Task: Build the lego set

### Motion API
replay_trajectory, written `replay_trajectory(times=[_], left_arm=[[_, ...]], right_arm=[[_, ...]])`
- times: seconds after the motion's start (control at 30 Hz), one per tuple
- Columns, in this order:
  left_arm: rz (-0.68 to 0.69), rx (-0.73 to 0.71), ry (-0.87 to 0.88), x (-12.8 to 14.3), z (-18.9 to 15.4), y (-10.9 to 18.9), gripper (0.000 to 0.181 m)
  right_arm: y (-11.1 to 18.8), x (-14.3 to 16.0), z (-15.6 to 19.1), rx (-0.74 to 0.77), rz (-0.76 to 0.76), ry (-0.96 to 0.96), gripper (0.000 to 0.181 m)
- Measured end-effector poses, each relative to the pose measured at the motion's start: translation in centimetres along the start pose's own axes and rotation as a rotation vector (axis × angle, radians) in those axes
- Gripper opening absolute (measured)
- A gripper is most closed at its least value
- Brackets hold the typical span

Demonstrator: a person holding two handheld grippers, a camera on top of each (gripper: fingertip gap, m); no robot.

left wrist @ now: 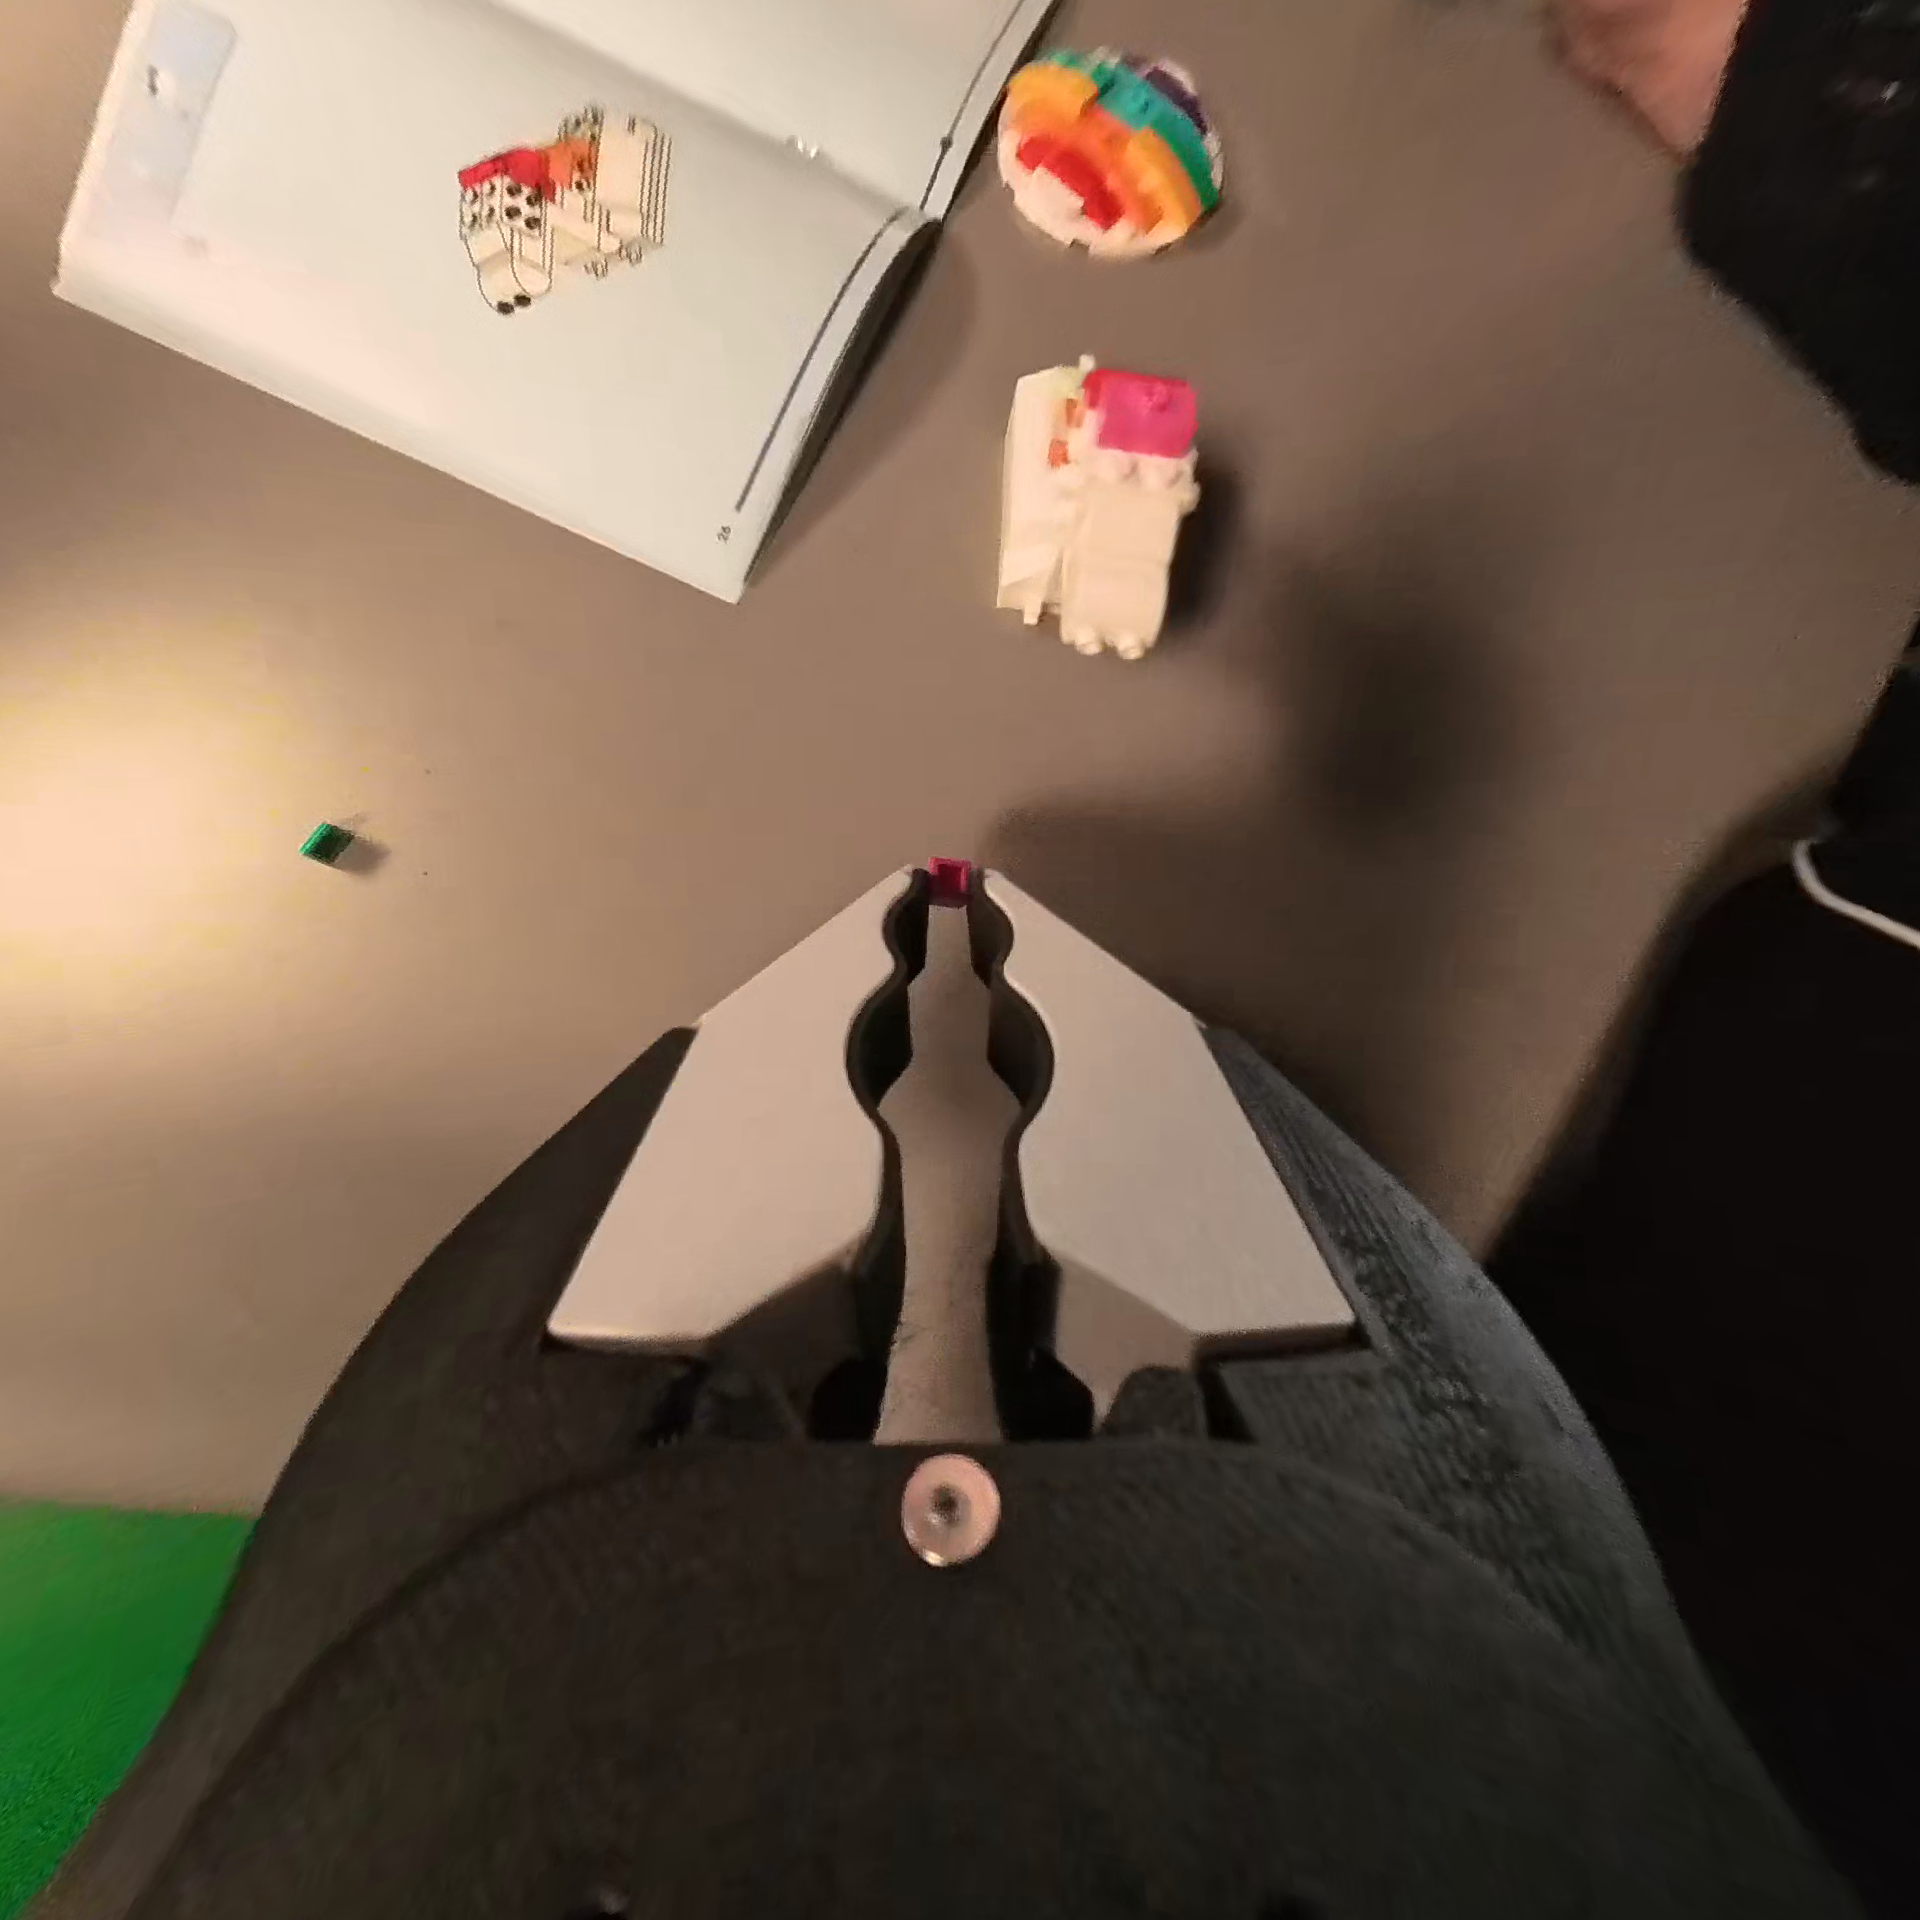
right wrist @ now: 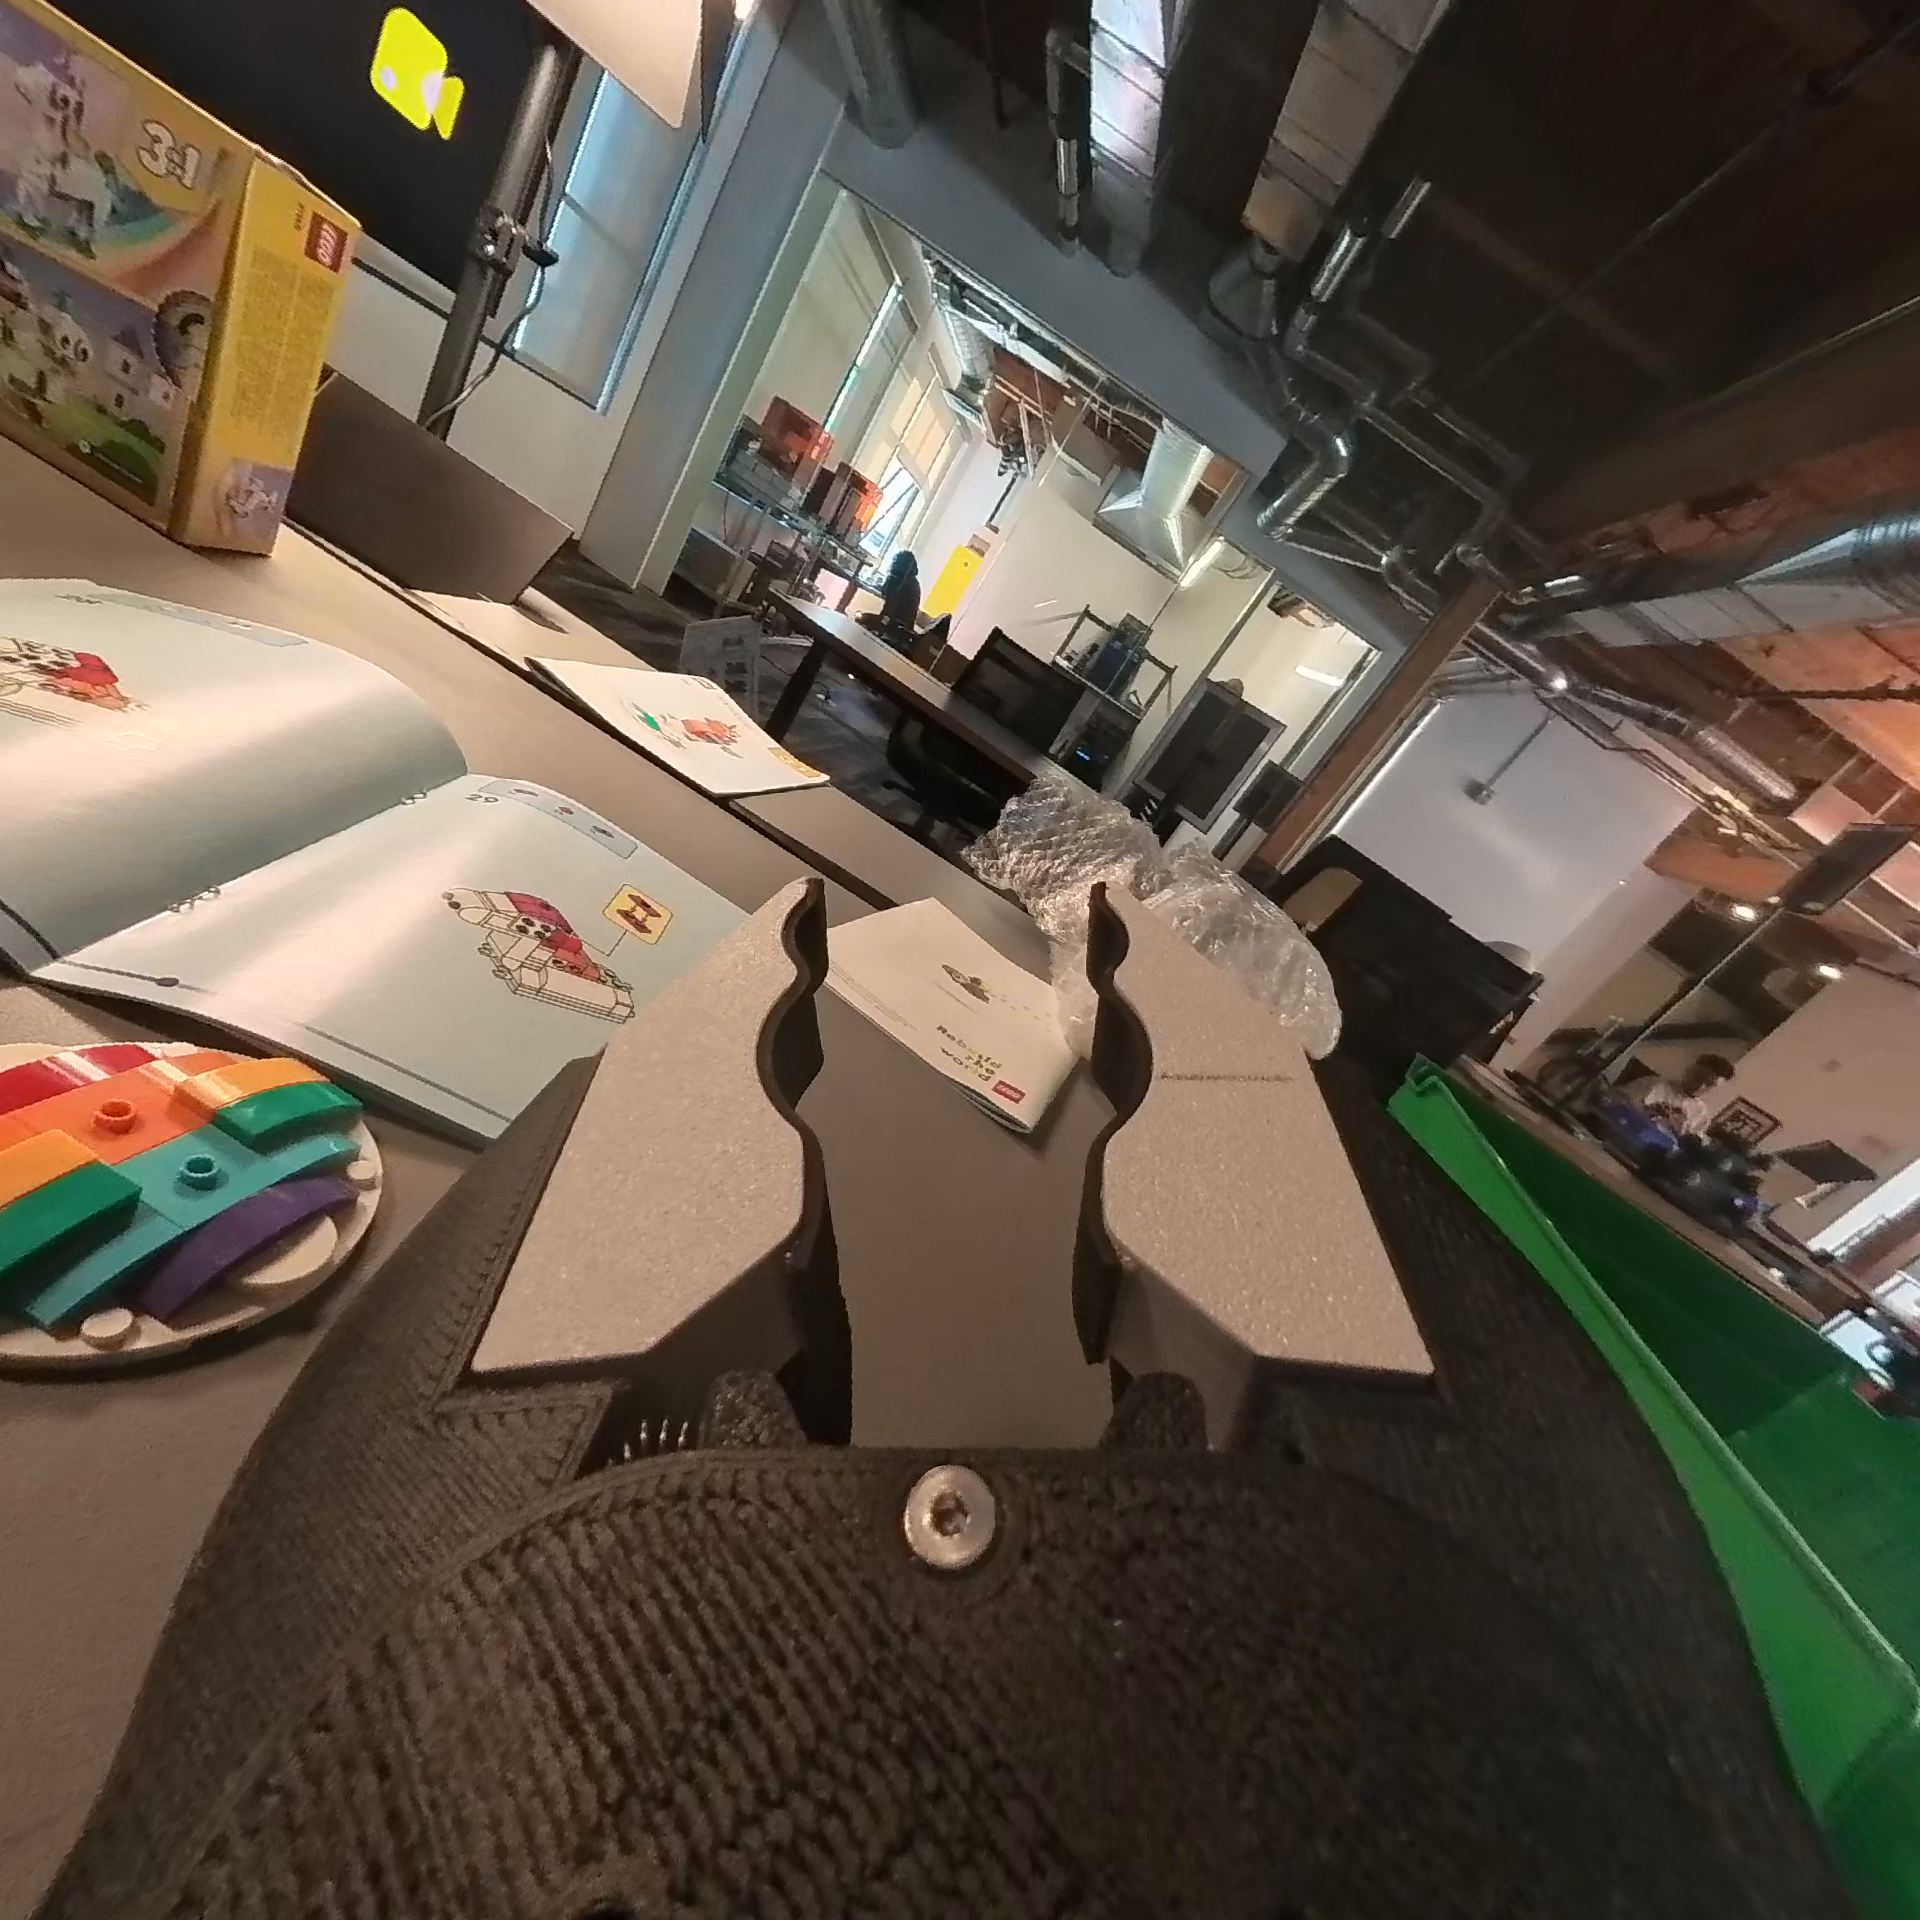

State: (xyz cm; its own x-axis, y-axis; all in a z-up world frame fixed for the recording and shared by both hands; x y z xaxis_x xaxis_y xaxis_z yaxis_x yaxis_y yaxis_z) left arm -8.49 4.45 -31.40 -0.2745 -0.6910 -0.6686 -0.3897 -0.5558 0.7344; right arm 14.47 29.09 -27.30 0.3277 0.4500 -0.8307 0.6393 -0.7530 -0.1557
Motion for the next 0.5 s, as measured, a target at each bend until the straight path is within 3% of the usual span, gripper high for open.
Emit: replay_trajectory(times=[0.27,0.5], left_arm=[[0.079,0.06,0.005,0.6,0.3,-1.9,0.007],[0.092,0.087,0.038,1.0,0.3,-2.4,0.034]], right_arm=[[0.0,0.0,-0.1,-0.001,-0.001,-0.009,0.049],[0.1,0.0,-0.4,0.004,-0.005,-0.035,0.048]])
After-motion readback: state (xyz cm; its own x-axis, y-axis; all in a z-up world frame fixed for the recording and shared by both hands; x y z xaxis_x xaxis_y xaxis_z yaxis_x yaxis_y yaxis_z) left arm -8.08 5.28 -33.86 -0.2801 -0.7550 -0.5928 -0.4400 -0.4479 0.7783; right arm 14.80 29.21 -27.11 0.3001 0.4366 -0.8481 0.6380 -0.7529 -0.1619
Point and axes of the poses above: each gripper's, where its closed fingertips meet, y back along the fingers, x out of its underside, z = x × y across the jaws, the point moved 4 cm from there along y, back along the fingers
